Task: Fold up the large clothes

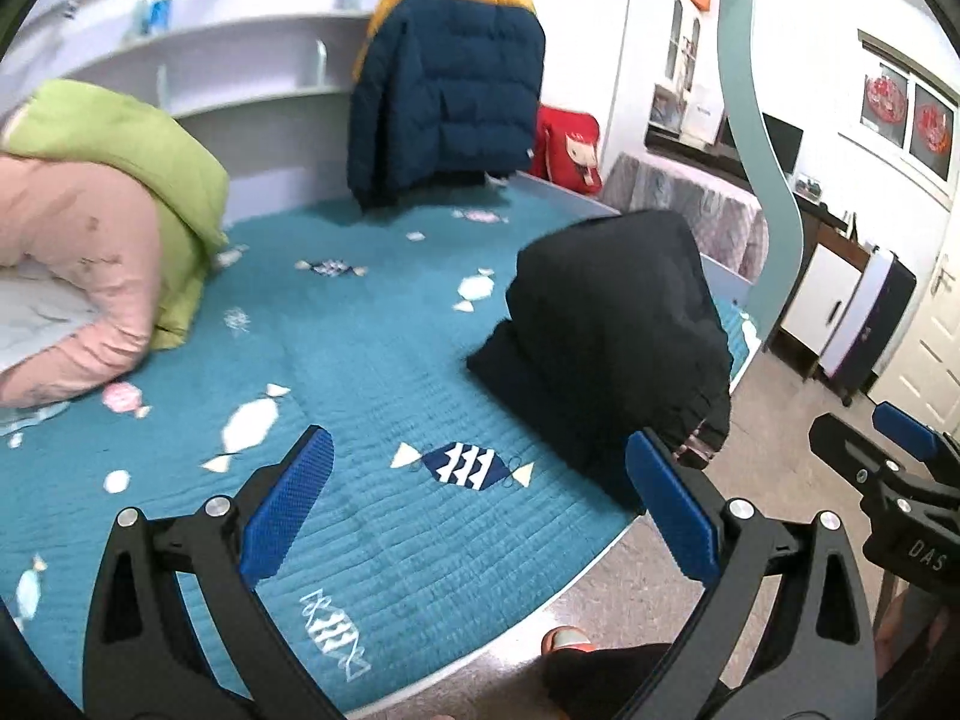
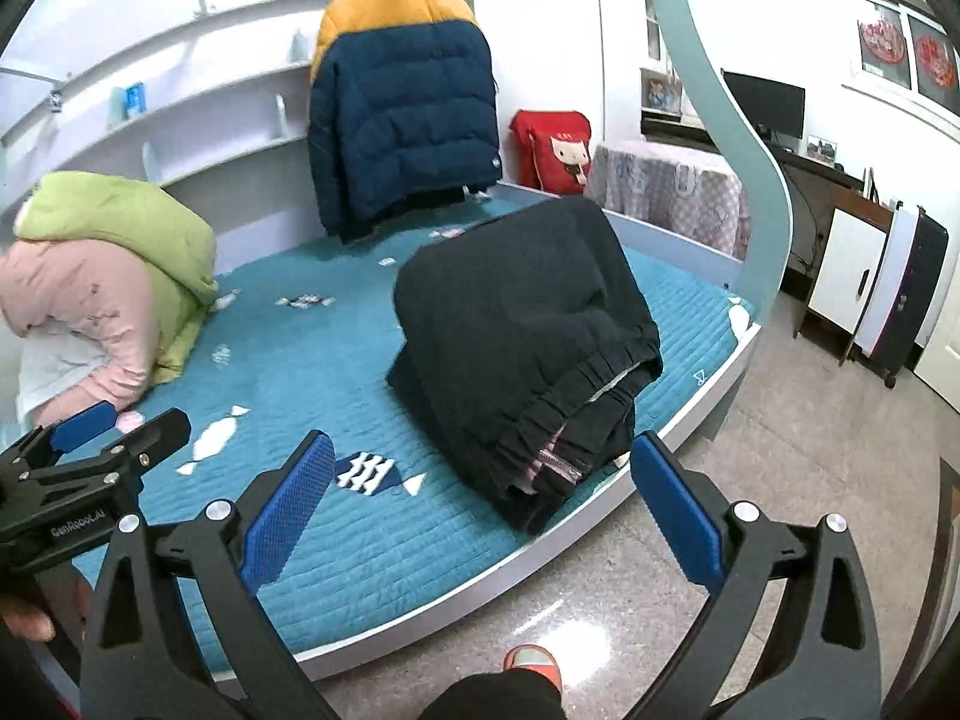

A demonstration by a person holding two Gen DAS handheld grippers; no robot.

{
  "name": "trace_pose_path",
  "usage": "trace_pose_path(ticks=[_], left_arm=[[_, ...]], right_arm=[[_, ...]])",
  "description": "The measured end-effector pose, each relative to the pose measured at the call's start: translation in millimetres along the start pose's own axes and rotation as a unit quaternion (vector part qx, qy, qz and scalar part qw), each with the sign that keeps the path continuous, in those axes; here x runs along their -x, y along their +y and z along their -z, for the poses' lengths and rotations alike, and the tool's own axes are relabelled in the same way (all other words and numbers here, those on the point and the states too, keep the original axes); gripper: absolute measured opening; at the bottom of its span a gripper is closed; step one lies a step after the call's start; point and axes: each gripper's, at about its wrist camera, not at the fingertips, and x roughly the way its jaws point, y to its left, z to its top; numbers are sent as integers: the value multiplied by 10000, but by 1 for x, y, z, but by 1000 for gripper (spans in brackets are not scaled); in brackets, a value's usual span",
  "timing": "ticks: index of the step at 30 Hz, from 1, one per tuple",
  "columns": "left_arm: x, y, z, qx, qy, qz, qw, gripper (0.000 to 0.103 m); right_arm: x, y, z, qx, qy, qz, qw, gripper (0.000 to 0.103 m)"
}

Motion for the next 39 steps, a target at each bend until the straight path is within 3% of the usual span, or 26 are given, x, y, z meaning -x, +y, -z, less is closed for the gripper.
trace_pose_path(ticks=[10, 20, 28, 39], left_arm=[[109, -22, 19, 207, -439, -341, 9982, 98], [190, -34, 31, 218, -916, -918, 9913, 98], [240, -36, 38, 337, -1313, -1287, 9824, 98], [278, -35, 45, 465, -1587, -1741, 9707, 98]], right_arm=[[87, 11, 6, 345, -351, -270, 9984, 96], [138, 24, 15, 607, -665, -870, 9921, 96], [163, 30, 13, 714, -870, -1261, 9856, 96], [195, 43, 14, 925, -1183, -1627, 9752, 96]])
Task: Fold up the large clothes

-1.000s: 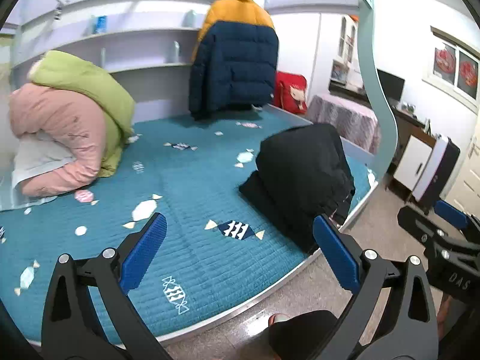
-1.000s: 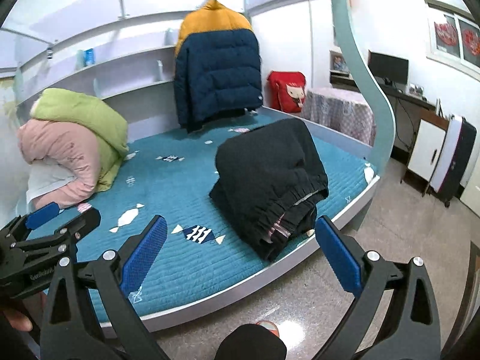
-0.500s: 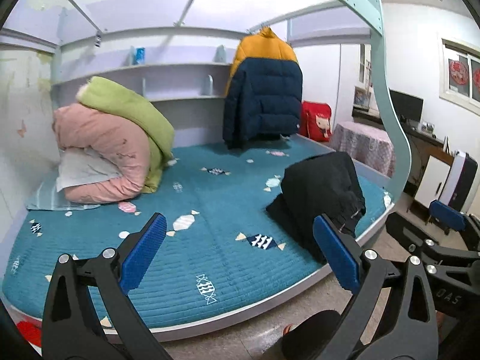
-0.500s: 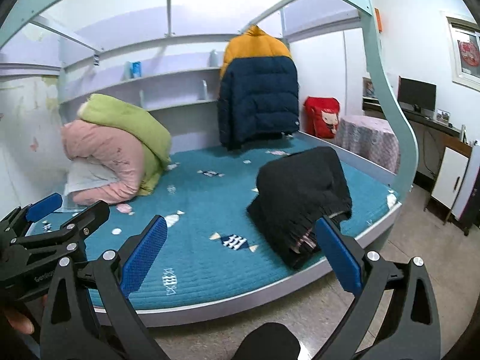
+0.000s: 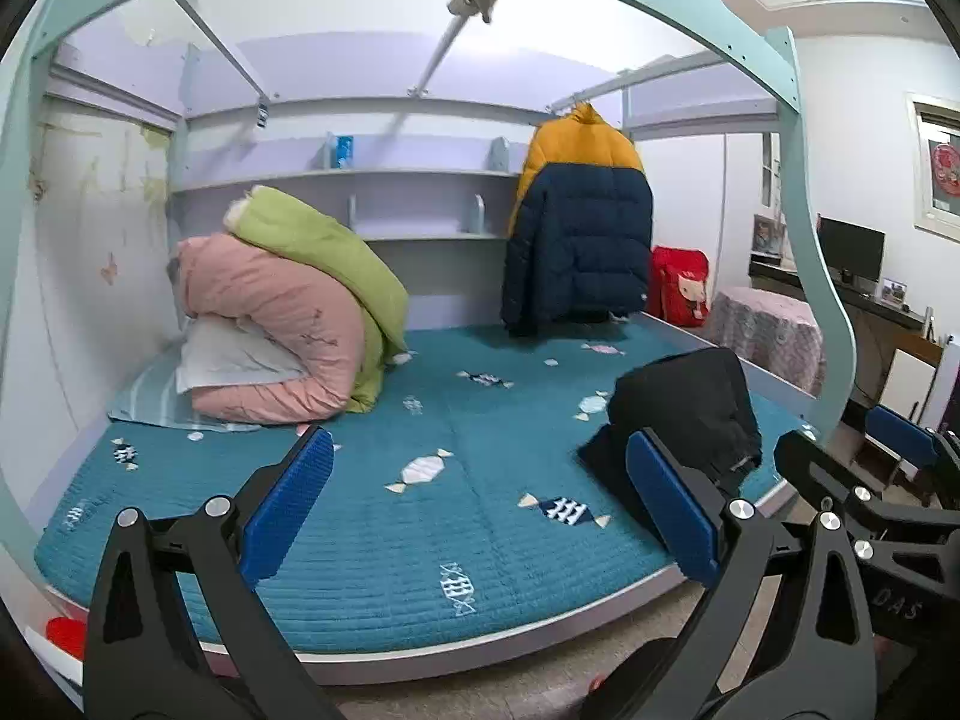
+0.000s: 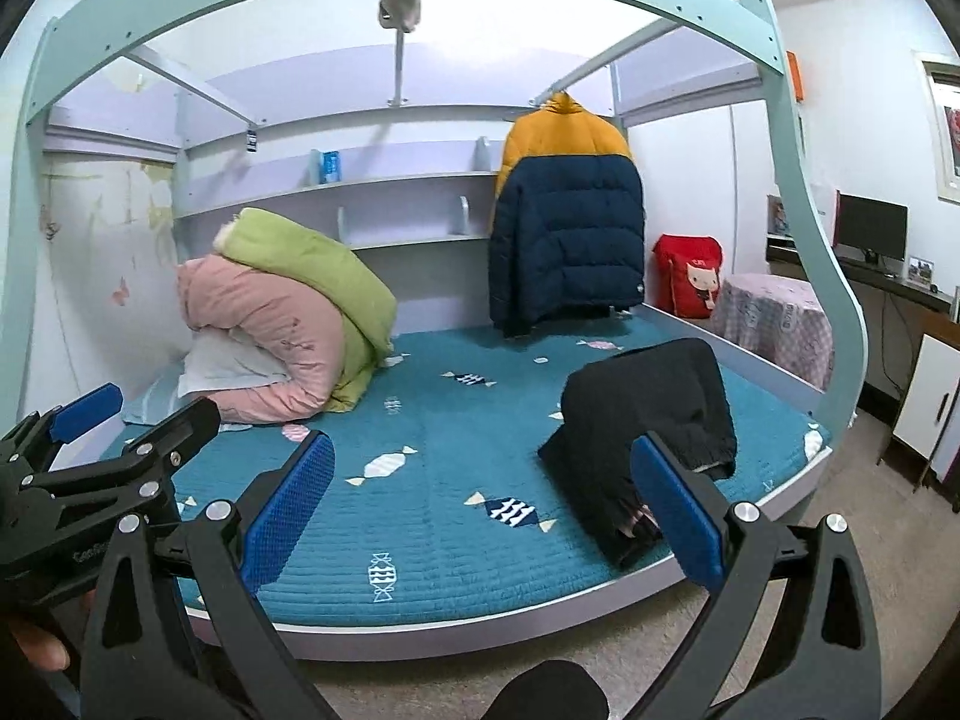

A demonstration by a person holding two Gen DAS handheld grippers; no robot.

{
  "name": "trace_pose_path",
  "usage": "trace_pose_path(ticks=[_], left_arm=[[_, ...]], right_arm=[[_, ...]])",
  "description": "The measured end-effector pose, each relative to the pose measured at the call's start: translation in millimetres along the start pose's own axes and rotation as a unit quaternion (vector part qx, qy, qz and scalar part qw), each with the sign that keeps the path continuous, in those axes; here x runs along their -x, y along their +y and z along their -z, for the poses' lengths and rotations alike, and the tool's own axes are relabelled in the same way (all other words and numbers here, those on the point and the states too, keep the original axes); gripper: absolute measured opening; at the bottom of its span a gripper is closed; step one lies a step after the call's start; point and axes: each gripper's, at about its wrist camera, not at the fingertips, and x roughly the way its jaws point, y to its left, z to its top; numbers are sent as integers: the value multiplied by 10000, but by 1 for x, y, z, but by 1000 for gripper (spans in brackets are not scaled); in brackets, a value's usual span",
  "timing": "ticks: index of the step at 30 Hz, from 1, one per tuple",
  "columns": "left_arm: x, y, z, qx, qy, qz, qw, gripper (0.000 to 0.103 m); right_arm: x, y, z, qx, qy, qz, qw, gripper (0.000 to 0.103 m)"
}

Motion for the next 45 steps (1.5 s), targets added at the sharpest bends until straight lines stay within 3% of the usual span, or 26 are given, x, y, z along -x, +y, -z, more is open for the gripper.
trace_pose_path(ticks=[9, 16, 45], left_arm=[[15, 2, -6, -148, -257, -291, 9991, 98], [17, 3, -5, -36, -270, -169, 9995, 98], [23, -4, -10, -96, -405, -265, 9988, 98]], right_arm=[[5, 4, -2, 56, -54, -79, 9999, 96], [12, 6, -2, 42, -125, -41, 9999, 96], [21, 12, -1, -1, -189, -19, 9998, 96]])
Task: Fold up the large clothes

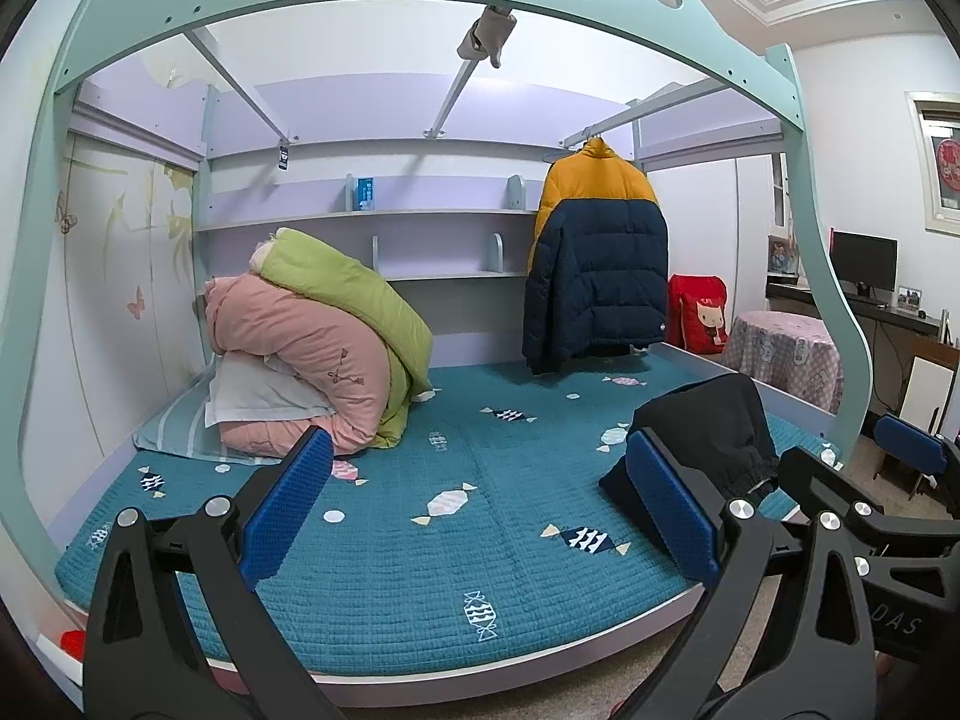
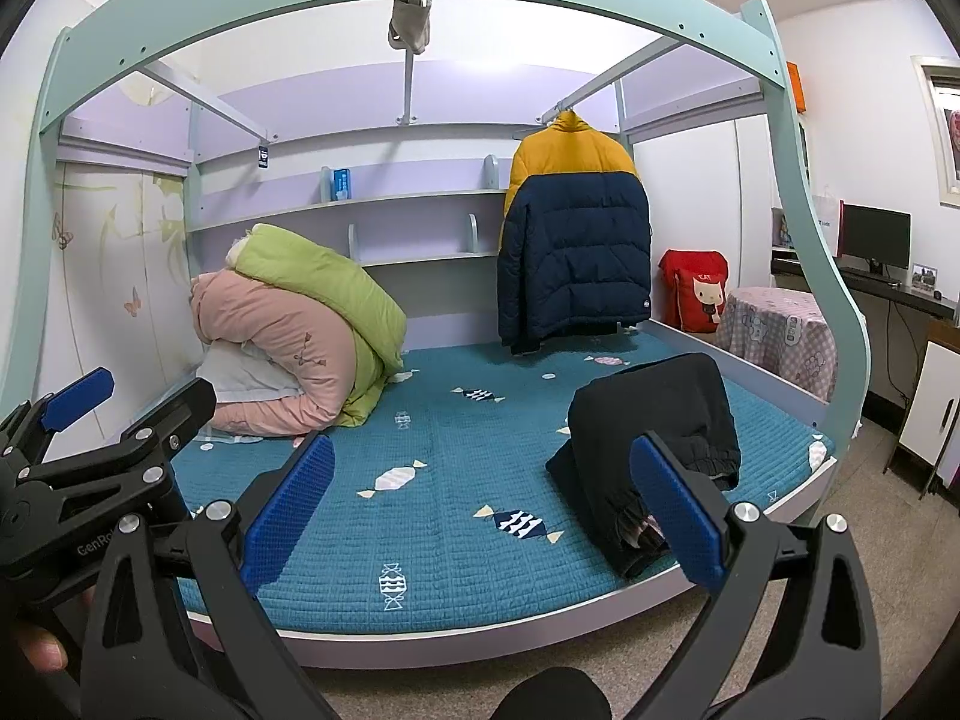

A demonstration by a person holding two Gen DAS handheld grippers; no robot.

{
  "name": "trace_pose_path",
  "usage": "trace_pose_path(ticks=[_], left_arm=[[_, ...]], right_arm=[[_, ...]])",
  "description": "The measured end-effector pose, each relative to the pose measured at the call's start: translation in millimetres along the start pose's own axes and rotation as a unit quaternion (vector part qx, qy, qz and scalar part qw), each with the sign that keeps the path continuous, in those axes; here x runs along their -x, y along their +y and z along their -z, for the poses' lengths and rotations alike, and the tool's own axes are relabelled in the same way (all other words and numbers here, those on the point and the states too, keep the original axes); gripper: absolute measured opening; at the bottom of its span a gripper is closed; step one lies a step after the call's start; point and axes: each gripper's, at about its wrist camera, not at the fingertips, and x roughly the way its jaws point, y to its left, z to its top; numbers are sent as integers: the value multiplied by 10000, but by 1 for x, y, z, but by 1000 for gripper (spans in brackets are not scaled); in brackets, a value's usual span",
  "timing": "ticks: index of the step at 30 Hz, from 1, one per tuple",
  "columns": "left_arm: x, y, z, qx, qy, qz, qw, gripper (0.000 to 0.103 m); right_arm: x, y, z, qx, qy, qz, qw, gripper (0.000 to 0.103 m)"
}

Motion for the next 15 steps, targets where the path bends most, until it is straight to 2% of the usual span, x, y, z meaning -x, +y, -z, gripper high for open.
trace_pose_path(ticks=[15], left_arm=[[0, -1, 1, 0, 3, -4, 10000, 98]], right_arm=[[1, 0, 1, -8, -1, 20, 10000, 96]])
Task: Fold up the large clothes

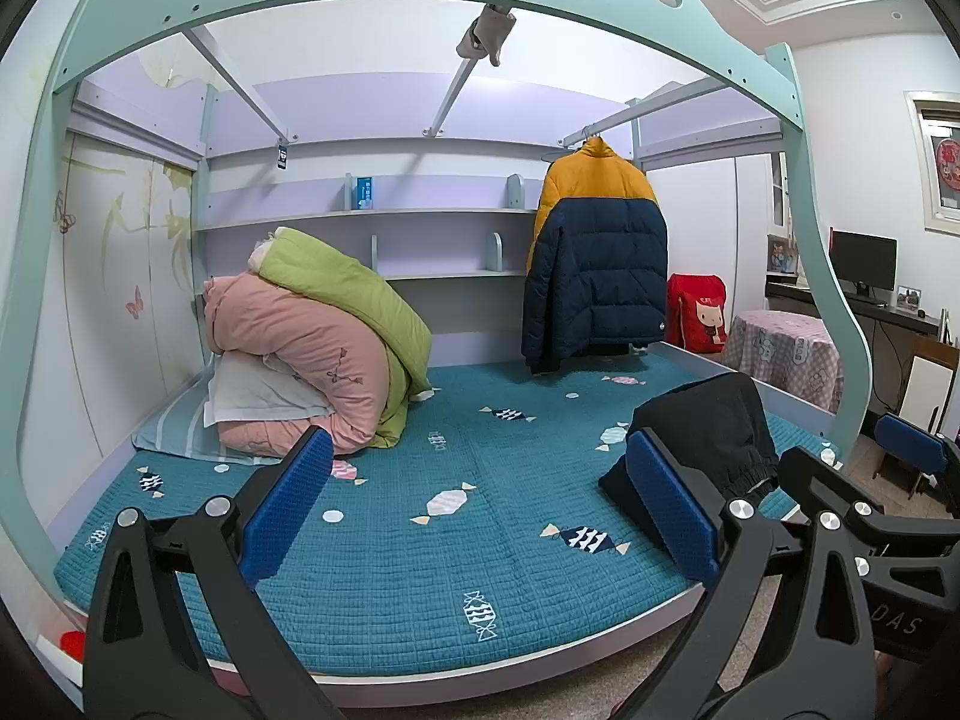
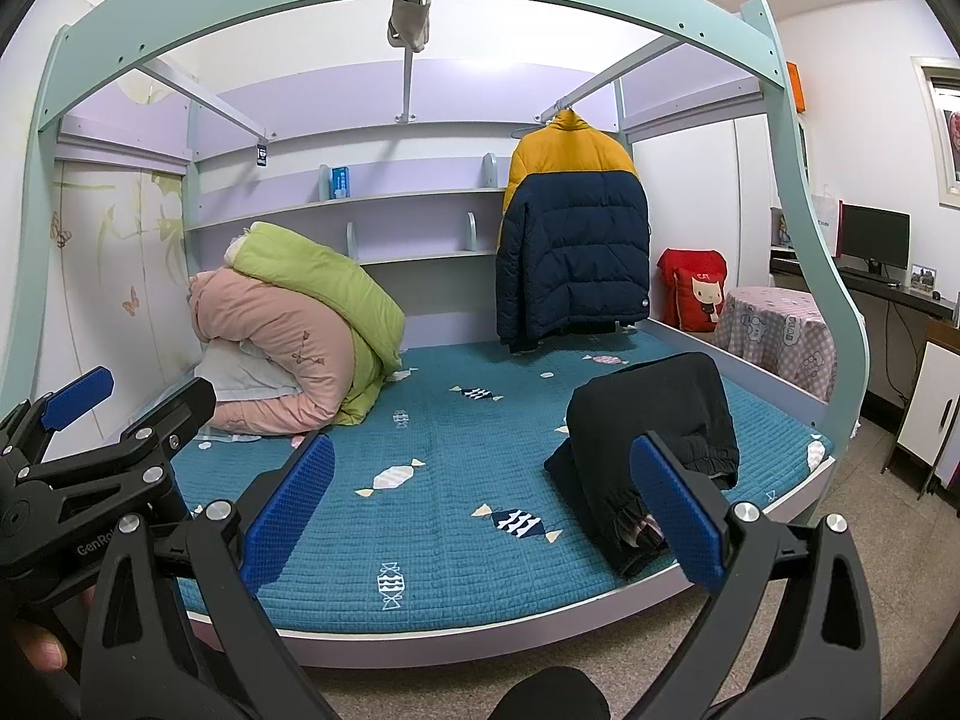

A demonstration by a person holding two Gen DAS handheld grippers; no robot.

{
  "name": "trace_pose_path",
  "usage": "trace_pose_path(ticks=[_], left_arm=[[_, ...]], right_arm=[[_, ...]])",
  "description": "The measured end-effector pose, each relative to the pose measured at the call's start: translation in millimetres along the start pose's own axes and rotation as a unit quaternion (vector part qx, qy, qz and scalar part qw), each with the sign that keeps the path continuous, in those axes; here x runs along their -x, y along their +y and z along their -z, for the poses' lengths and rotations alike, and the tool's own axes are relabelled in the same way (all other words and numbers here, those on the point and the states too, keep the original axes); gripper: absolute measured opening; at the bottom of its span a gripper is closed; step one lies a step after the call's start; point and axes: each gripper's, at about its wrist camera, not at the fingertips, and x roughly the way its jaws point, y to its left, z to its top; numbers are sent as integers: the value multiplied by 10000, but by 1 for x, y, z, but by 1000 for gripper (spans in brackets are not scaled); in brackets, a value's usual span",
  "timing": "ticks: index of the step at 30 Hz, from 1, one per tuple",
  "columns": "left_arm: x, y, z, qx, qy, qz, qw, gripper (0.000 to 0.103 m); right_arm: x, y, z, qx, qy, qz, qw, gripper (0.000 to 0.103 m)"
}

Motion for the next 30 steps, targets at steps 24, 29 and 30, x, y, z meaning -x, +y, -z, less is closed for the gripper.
trace_pose_path(ticks=[24, 29, 30], left_arm=[[0, 0, 1, -9, -1, -5, 10000, 98], [0, -1, 0, -8, 4, -16, 10000, 98], [0, -1, 0, -5, 0, -11, 10000, 98]], right_arm=[[1, -2, 1, -12, 18, 3, 10000, 96], [1, -2, 2, -25, 40, 2, 10000, 96], [2, -2, 3, -30, 39, 3, 10000, 96]])
